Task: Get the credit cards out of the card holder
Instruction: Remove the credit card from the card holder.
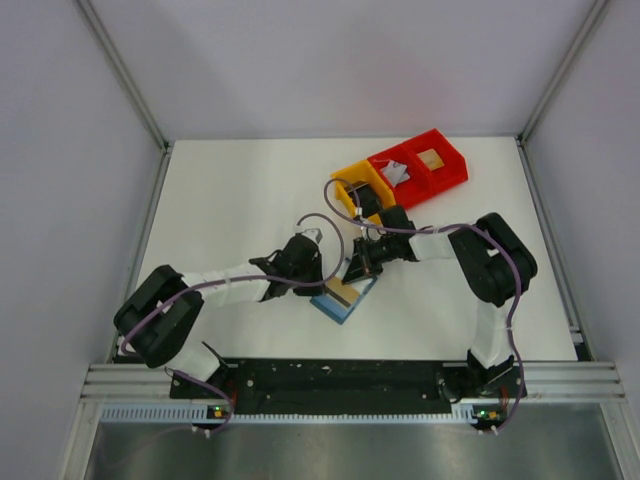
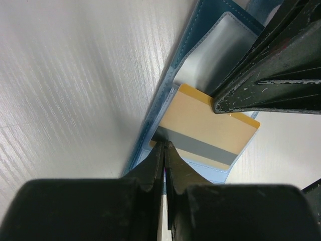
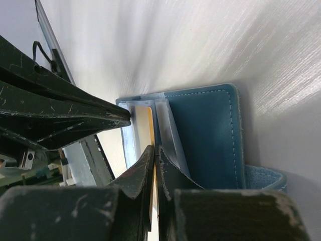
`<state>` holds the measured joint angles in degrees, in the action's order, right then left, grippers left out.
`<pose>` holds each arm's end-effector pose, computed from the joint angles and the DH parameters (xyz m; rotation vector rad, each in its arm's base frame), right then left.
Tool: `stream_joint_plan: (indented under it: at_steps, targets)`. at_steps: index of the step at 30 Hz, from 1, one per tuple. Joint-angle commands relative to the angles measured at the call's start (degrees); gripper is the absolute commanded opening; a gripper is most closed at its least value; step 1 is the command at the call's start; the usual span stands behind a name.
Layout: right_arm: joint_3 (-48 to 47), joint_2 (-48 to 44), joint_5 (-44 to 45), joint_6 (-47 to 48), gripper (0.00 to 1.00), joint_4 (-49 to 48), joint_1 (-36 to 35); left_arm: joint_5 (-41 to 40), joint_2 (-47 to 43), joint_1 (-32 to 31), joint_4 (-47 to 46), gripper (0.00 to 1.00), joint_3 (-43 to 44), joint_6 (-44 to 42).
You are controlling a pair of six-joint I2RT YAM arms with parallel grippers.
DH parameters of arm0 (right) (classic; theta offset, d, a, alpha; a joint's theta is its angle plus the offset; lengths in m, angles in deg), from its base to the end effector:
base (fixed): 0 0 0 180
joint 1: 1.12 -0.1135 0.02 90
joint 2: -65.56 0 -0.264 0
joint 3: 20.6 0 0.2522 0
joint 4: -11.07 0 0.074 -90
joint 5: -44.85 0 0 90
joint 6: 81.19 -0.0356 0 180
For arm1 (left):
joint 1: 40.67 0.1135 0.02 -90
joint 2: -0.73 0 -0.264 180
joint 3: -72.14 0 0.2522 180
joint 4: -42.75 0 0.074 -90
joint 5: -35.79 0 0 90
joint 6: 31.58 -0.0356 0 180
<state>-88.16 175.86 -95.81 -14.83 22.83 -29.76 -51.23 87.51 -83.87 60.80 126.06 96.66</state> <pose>0.2965 0.1933 0.1113 -0.5057 2.5738 1.4678 0.2073 -0.1972 0.1552 0.1355 2.5782 -0.6488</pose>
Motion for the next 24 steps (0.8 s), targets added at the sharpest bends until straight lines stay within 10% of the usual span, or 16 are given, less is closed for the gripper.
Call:
stream_joint_plan:
  at_steps: [1, 24]
  targets:
    - [-2.54, 0.09, 1.08, 0.79, 0.00, -0.46, 0.25, -2.28, 2.51, 0.05, 7.21, 0.04, 0.53, -0.97]
    - [-2.89, -1.05, 6.36, -0.53, 0.00, -0.20, 2.71, -0.35, 4.89, -0.04, 8.18, 0.02, 0.36, -2.47]
